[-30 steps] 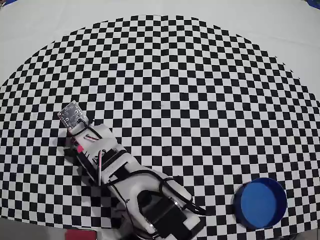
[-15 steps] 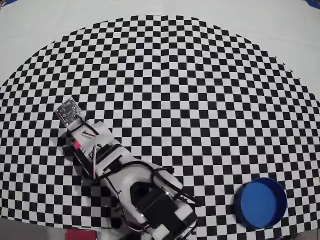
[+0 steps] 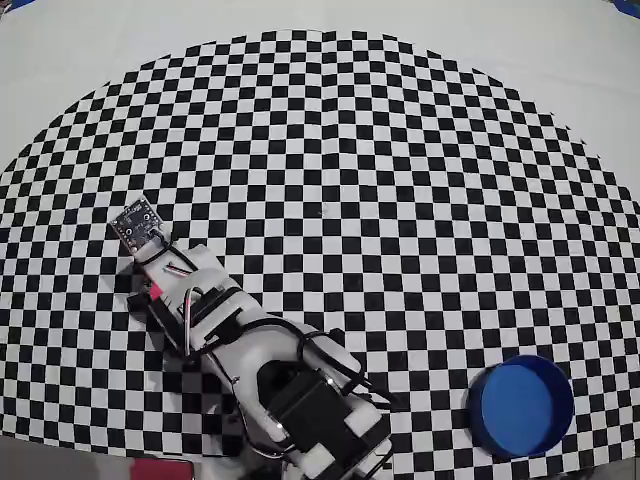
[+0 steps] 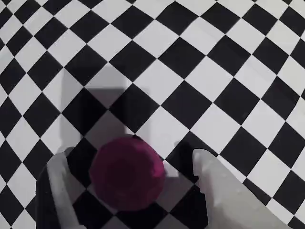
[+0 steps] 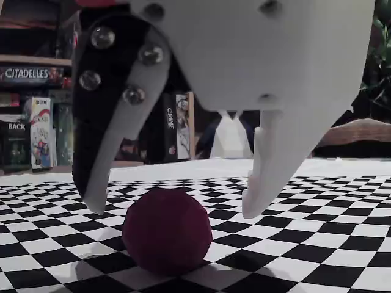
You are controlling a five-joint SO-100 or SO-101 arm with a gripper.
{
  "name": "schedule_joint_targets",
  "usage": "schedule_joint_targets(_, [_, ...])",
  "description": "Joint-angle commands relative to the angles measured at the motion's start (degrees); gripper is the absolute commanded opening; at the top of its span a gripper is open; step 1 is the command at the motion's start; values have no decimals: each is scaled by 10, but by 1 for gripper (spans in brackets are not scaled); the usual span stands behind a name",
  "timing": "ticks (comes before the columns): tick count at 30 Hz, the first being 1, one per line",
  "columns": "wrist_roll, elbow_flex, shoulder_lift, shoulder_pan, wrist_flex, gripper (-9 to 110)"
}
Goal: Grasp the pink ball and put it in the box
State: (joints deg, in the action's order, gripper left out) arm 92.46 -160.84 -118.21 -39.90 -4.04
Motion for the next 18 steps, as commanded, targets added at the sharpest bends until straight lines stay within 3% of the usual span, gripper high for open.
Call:
schedule_joint_targets(1, [3,21,4,-4,11,31])
schedule_joint_targets(18, [1,24,12,-8,13,31])
